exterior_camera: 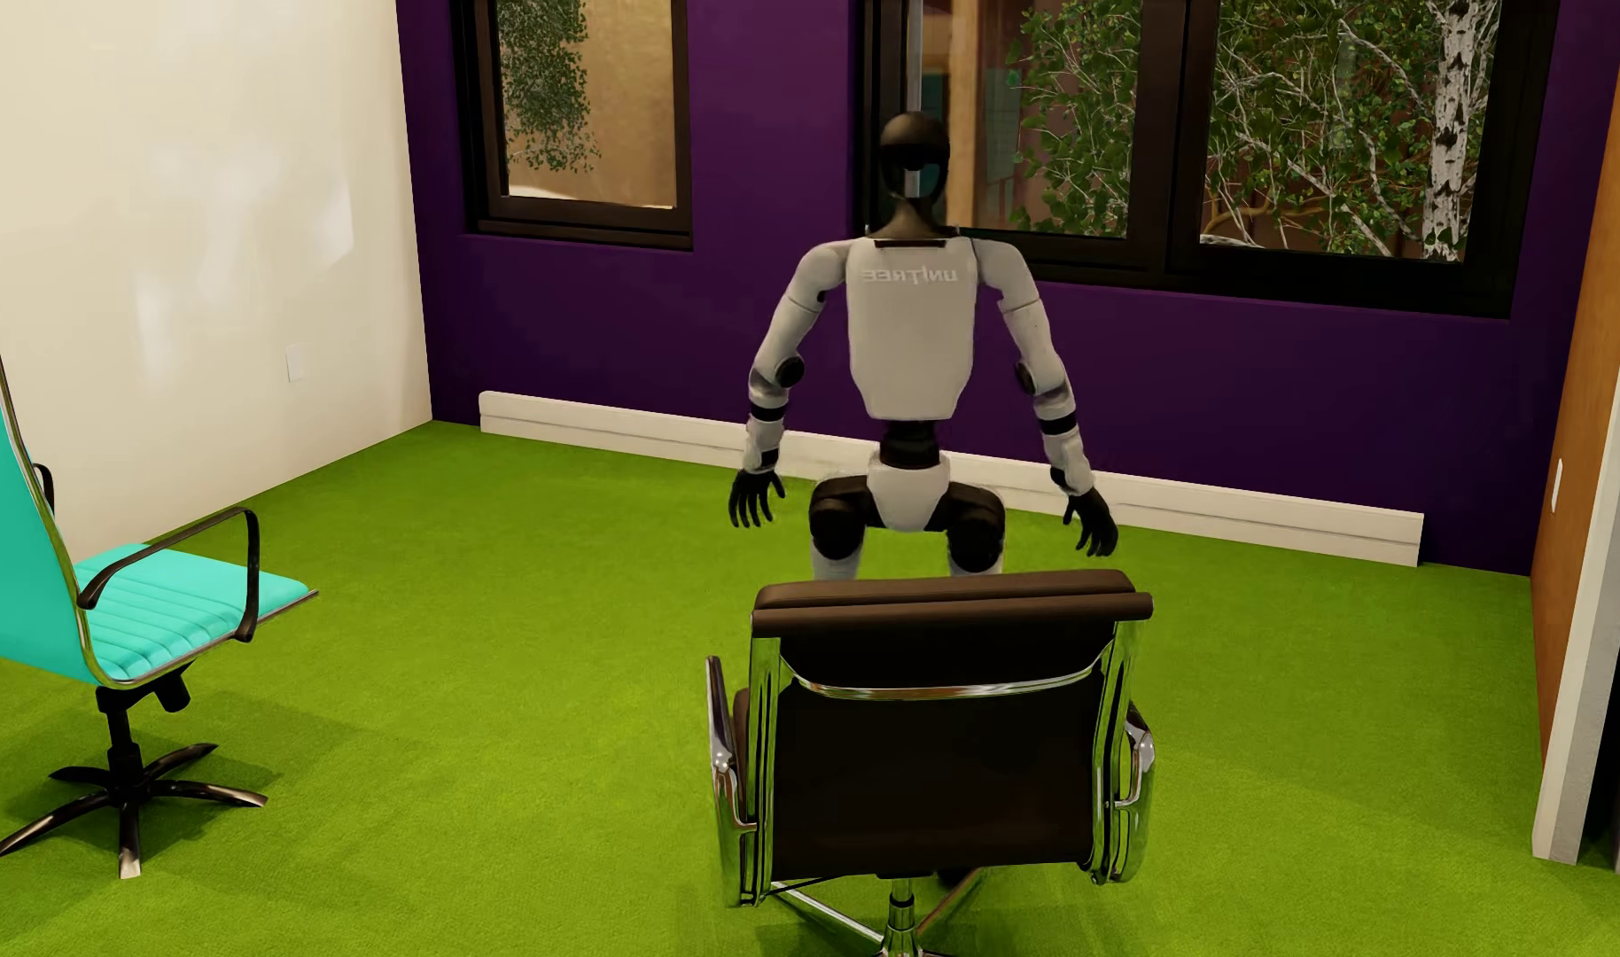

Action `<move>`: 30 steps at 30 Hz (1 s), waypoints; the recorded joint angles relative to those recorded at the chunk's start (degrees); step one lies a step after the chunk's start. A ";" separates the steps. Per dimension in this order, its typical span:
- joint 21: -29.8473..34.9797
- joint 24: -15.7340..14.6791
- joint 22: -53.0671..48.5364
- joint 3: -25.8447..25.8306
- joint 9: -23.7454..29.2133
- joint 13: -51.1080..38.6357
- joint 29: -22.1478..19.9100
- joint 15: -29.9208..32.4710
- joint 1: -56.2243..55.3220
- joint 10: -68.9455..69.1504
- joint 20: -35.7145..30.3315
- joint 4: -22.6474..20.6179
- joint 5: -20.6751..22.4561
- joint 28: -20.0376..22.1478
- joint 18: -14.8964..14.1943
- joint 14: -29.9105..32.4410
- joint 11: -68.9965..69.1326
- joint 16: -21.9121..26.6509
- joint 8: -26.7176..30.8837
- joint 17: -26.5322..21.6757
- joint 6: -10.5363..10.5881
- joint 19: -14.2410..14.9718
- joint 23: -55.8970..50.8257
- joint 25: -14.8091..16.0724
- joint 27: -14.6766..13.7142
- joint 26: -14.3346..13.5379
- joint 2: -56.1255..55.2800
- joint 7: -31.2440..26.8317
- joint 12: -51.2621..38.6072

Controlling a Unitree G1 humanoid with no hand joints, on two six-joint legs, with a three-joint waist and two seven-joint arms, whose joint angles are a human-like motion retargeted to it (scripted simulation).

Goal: Perch on the dark chair

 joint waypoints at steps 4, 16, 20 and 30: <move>0.74 0.31 -0.06 -1.06 0.60 -1.19 -0.72 -0.43 4.60 -9.69 -0.72 -1.28 -0.01 0.23 0.28 1.15 2.84 -0.24 -0.06 -0.11 0.78 -0.66 -1.29 -0.12 -0.66 0.23 -3.70 0.79 -1.90; 2.61 2.00 -2.95 -1.35 7.12 -7.87 1.48 -3.25 -7.87 4.69 -2.77 -2.38 -1.25 0.60 -0.13 -2.32 29.28 1.00 6.59 -1.15 1.25 1.87 -5.49 -3.20 0.65 1.18 -18.68 -1.81 -8.43; 3.07 2.28 -4.17 0.05 10.39 -12.93 1.71 -8.03 -18.49 17.82 -3.99 -2.51 -0.50 1.11 1.22 -6.12 34.14 0.74 6.63 -1.38 0.58 -1.46 -7.35 -4.86 0.55 0.38 -24.08 -3.88 -14.20; 7.93 1.52 -5.40 0.02 14.76 -24.71 0.35 -14.90 -41.52 41.58 -3.79 -2.43 -1.93 1.05 0.79 -12.30 59.70 -2.82 11.10 -3.19 1.63 -2.77 -11.02 -1.69 3.37 0.97 -48.00 -6.88 -24.80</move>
